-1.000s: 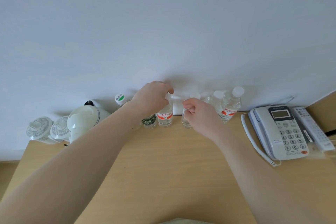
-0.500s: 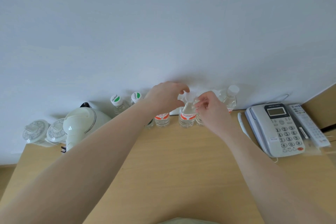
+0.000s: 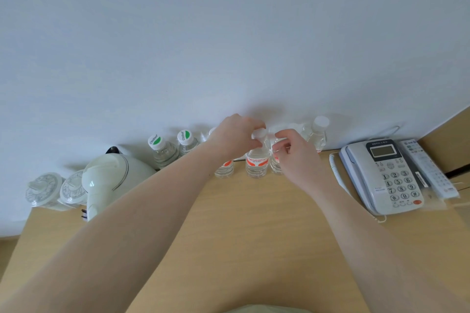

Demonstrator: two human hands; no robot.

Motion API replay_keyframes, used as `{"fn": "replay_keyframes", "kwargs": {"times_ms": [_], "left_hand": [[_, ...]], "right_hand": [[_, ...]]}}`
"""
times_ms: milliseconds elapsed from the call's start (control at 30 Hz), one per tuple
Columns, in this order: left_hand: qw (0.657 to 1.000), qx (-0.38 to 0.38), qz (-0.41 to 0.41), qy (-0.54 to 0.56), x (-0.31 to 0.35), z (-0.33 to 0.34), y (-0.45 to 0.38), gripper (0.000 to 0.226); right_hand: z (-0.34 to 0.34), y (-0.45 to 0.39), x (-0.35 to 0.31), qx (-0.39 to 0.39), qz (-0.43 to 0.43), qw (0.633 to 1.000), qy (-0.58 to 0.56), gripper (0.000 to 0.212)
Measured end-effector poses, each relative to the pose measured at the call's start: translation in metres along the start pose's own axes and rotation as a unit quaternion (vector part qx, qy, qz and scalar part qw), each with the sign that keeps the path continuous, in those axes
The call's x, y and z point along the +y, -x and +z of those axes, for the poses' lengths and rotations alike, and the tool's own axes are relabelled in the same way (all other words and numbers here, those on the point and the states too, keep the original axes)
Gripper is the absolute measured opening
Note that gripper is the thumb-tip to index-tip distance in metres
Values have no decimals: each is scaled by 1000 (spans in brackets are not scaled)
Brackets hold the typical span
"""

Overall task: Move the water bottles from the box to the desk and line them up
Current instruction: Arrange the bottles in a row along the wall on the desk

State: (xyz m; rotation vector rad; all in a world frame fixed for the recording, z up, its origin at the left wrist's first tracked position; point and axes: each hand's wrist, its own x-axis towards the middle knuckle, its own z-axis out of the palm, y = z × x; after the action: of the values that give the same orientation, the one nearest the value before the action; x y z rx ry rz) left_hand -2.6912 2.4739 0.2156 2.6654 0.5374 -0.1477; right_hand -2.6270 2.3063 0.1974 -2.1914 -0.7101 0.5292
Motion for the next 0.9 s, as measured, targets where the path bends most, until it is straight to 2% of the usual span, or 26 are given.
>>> {"fn": "replay_keyframes", "kwargs": {"times_ms": [267,600,767,900], "left_hand": [[997,-6,45,-54,-2,-12,3,40],[995,-30,53,-74,-6,-11,4,43],[996,-16,53,-66,-2,-6,4,46],[994,-6,44,-102,-1,-5,1,45]], "right_hand": [[5,-1,-4,-13,-3,1000,23,30],[11,-1,-6,-28,-9,998,46,33],[11,-2,-6,-27,-5,998,51,34],[11,-3,-8,-31,-10,998,53,33]]}}
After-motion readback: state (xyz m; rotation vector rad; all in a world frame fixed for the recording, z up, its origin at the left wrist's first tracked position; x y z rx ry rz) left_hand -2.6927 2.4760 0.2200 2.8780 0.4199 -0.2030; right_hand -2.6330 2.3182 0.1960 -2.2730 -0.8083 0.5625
